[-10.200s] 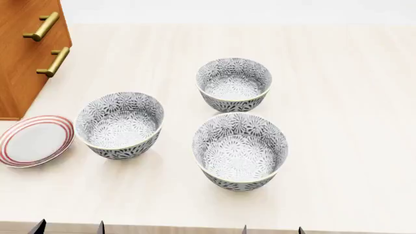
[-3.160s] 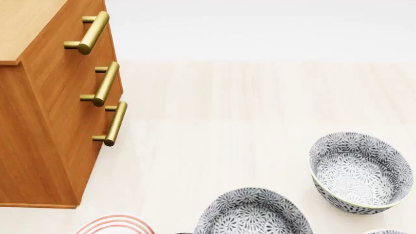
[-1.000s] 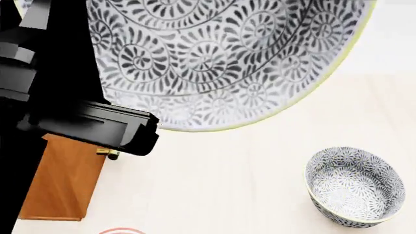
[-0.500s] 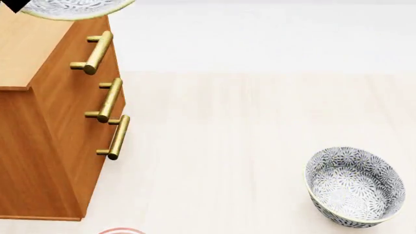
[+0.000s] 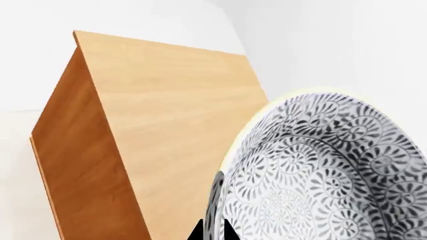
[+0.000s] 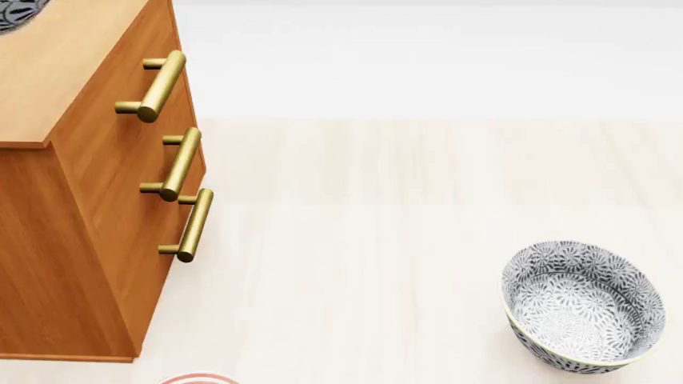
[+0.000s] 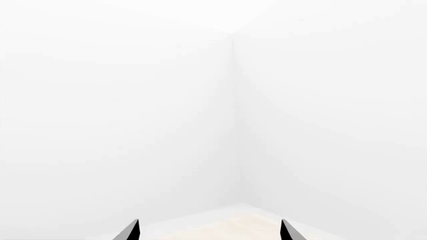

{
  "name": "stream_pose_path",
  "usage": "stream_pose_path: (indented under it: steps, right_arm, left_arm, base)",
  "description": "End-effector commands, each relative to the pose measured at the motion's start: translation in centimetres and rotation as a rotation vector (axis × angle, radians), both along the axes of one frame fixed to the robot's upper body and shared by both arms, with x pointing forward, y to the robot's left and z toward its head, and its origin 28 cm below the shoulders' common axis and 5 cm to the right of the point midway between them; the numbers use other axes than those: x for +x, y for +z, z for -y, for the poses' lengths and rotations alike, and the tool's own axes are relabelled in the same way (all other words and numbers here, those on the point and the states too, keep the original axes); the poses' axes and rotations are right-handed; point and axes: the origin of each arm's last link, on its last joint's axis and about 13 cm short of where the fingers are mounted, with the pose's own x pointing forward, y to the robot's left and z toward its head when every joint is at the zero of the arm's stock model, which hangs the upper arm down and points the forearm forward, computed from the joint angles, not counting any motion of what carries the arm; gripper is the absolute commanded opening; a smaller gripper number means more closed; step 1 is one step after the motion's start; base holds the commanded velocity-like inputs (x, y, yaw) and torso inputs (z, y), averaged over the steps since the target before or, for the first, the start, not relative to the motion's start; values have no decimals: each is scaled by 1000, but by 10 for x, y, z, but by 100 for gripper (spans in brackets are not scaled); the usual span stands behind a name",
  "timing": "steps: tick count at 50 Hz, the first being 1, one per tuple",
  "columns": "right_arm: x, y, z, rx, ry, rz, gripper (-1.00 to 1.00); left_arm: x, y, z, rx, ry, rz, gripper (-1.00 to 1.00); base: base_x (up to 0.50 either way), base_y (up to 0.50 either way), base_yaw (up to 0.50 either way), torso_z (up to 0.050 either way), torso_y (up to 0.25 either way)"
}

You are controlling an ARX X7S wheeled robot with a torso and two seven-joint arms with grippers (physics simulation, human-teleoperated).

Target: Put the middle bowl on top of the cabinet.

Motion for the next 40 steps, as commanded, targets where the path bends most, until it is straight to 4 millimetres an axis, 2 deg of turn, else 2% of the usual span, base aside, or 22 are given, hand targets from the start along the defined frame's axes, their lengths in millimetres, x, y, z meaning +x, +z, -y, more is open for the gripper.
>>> stream_pose_path:
  steps: [1,8,18,26,40]
  right_arm:
    - [0,0,0,-2,0,-3,100]
    - [0,0,0,-4,1,-3,100]
    - [-2,0,1,-5,0,0,100]
    - [-2,0,1,-7,1,-2,100]
    - [-4,1,2,-8,3,2,100]
  left_arm:
    - [17,12,-20,-25,99,12,-100]
    - [27,13,-27,-40,136,-22,-100]
    - [44,-2,-39,-71,171,-87,-100]
    - [59,-20,-47,-72,215,-140,-100]
    - [63,-28,-50,-49,250,-153,-100]
  base:
    - [0,0,0,0,0]
    - [0,0,0,0,0]
    - [0,0,0,0,0]
    - [0,0,0,0,2]
    - [0,0,0,0,0]
